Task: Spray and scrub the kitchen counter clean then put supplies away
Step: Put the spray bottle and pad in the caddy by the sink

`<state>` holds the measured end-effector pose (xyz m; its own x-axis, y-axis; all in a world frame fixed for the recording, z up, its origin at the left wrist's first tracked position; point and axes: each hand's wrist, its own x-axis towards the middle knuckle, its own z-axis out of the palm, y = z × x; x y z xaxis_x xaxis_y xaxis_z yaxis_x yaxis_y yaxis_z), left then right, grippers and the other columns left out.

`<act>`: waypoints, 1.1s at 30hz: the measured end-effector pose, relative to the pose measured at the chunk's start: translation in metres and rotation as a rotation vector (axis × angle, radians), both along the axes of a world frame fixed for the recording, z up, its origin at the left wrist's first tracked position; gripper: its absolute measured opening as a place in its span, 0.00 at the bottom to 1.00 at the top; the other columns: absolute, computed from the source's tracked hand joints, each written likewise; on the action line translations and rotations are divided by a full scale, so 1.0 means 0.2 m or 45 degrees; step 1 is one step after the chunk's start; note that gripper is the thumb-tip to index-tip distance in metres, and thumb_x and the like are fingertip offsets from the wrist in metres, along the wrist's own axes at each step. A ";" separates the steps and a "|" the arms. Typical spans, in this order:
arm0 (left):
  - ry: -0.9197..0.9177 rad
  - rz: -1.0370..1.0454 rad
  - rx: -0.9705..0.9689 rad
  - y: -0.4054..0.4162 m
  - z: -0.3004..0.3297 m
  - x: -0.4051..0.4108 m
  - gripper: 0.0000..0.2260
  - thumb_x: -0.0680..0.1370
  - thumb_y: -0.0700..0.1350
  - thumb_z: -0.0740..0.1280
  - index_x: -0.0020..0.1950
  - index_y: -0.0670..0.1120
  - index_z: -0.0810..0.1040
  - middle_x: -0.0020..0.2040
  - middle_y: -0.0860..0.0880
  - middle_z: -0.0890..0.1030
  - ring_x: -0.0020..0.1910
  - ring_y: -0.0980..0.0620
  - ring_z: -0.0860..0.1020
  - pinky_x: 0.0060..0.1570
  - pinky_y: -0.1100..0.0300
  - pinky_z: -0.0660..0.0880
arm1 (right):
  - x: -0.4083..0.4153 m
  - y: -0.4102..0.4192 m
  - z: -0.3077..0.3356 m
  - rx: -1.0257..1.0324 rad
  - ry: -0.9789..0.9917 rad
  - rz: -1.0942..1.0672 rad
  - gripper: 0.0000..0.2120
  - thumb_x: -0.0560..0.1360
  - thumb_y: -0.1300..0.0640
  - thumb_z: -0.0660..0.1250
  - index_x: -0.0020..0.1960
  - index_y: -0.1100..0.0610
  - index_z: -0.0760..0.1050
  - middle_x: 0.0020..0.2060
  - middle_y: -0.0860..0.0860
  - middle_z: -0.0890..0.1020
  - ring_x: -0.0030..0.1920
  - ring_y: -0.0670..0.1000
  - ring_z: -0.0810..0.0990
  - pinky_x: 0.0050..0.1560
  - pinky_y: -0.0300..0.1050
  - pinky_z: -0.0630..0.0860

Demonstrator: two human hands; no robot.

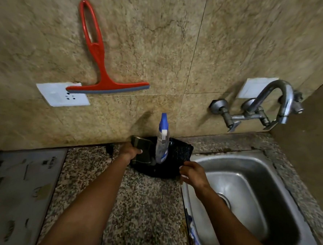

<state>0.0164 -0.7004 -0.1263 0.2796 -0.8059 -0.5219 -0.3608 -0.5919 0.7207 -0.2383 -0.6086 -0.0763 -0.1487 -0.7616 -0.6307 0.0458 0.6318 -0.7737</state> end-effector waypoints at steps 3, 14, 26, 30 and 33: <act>-0.230 -0.098 -0.083 0.00 0.07 0.01 0.19 0.70 0.43 0.77 0.58 0.38 0.81 0.57 0.39 0.82 0.56 0.41 0.80 0.50 0.58 0.73 | 0.01 -0.01 0.02 -0.037 0.010 0.039 0.13 0.76 0.65 0.68 0.60 0.62 0.73 0.47 0.58 0.80 0.47 0.55 0.79 0.55 0.53 0.78; -0.662 -0.214 -0.565 0.40 0.62 0.04 0.18 0.77 0.42 0.69 0.65 0.38 0.73 0.60 0.38 0.80 0.58 0.40 0.79 0.55 0.54 0.74 | -0.04 -0.05 0.19 -0.546 0.849 0.580 0.09 0.78 0.52 0.64 0.52 0.57 0.78 0.49 0.57 0.84 0.51 0.59 0.82 0.49 0.50 0.77; -1.177 -0.049 -0.741 1.40 1.29 -0.03 0.19 0.79 0.52 0.66 0.66 0.45 0.73 0.63 0.44 0.78 0.59 0.42 0.78 0.55 0.49 0.76 | 0.09 0.47 0.87 -1.373 0.920 0.929 0.19 0.78 0.50 0.61 0.67 0.56 0.73 0.63 0.54 0.79 0.63 0.56 0.77 0.59 0.51 0.76; -1.292 0.097 -0.837 1.99 1.55 -0.09 0.19 0.79 0.53 0.65 0.67 0.46 0.73 0.63 0.44 0.77 0.57 0.41 0.78 0.53 0.47 0.77 | 0.15 0.92 1.17 -1.635 0.920 1.011 0.23 0.79 0.48 0.62 0.71 0.56 0.69 0.66 0.54 0.77 0.66 0.56 0.73 0.63 0.50 0.71; -1.404 0.207 -0.913 2.43 1.68 -0.15 0.19 0.79 0.54 0.65 0.68 0.47 0.72 0.64 0.45 0.77 0.57 0.41 0.79 0.51 0.48 0.77 | 0.17 1.28 1.32 -1.859 0.912 0.980 0.26 0.78 0.46 0.62 0.73 0.54 0.66 0.67 0.54 0.75 0.68 0.56 0.72 0.65 0.52 0.71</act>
